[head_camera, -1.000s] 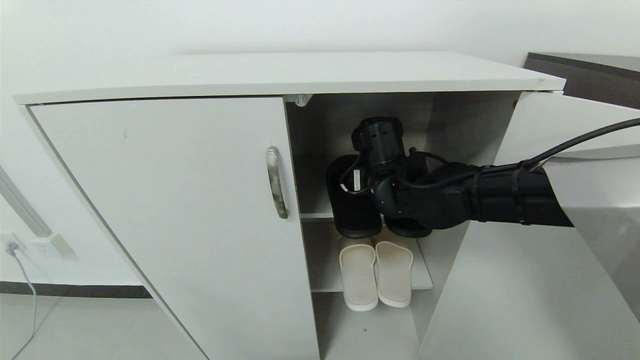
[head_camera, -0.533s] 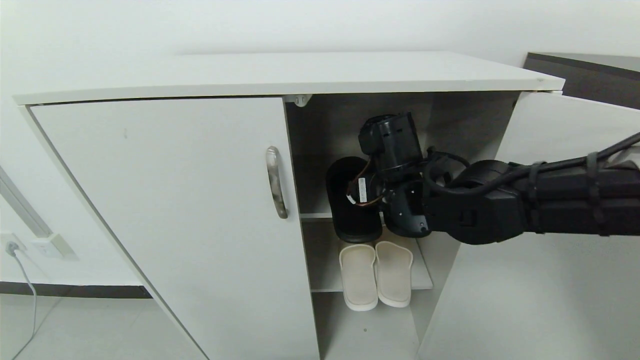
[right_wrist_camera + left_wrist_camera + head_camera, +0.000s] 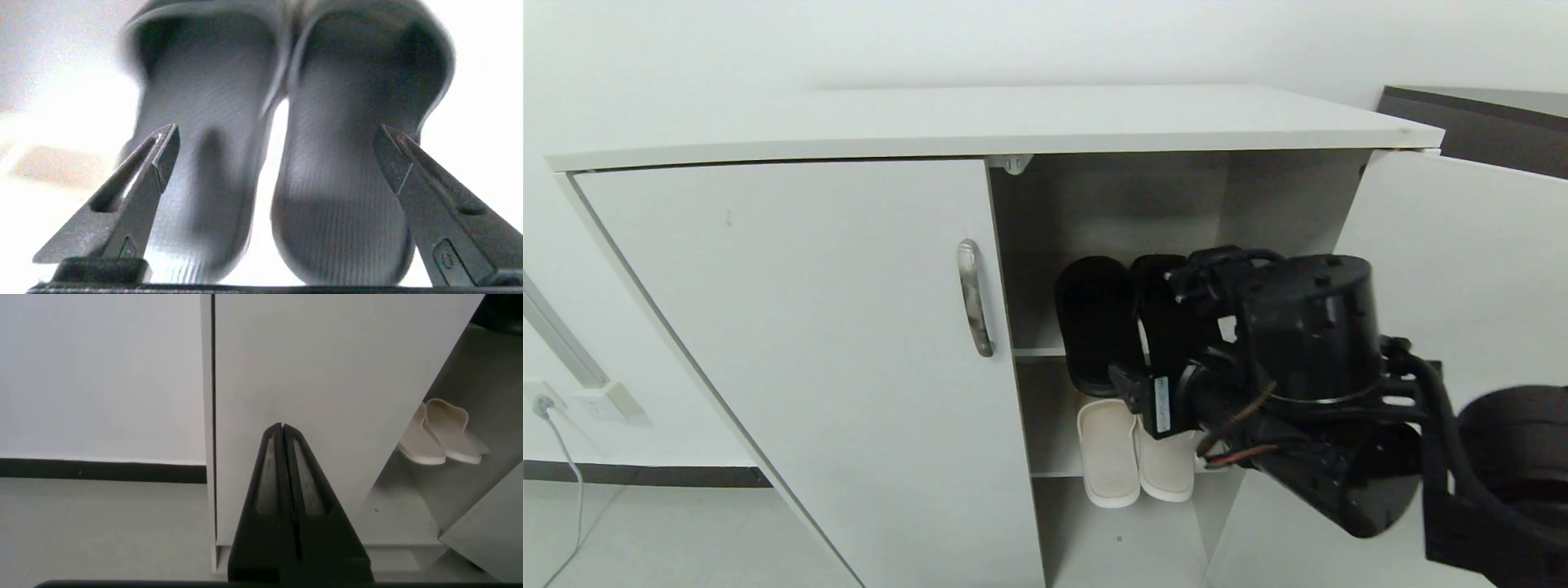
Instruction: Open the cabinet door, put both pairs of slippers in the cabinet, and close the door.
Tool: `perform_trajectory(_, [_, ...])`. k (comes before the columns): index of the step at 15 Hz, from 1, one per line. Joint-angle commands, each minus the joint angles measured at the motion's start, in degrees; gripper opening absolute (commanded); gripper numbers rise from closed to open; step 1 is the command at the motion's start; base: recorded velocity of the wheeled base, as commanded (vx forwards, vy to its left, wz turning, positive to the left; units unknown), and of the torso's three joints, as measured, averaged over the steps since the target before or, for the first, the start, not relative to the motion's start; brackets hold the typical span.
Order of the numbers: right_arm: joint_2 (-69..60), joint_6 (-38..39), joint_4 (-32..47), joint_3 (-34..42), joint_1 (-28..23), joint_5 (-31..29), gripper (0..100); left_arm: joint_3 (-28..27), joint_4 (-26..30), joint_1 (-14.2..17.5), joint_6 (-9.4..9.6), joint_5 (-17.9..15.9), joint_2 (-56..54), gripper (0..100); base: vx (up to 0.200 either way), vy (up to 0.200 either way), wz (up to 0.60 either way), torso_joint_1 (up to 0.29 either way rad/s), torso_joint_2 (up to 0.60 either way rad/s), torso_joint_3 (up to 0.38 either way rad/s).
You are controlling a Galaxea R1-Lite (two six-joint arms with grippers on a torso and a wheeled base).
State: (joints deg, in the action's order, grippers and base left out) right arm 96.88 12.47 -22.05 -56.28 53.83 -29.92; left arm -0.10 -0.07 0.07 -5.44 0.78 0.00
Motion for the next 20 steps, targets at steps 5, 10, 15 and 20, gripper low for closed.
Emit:
perform_trajectory(5, [-5.91,-1.66,-13.37,14.18,1.1,5.57,0,0.01,-0.01,0.01,0.16,-0.16,0.09,0,0.0,0.0,0.0,0.0,0.0,0.0])
perform_trajectory(10, [-5.65,-1.66,-13.37,16.21,2.42,5.48,0,0.01,-0.01,0.01,0.16,-0.25,0.09,0,0.0,0.0,0.0,0.0,0.0,0.0])
perform_trajectory(15, [-5.47,-1.66,-13.28,16.29,2.42,5.48,0,0.01,-0.01,0.01,0.16,-0.25,0.09,0,-0.16,0.0,0.0,0.007,0.0,0.002])
perform_trajectory(20, [-4.42,-1.75,-13.28,17.0,2.42,5.48,0,0.01,-0.01,0.01,0.16,-0.25,0.09,0,-0.2,0.0,0.0,0.001,0.0,0.0])
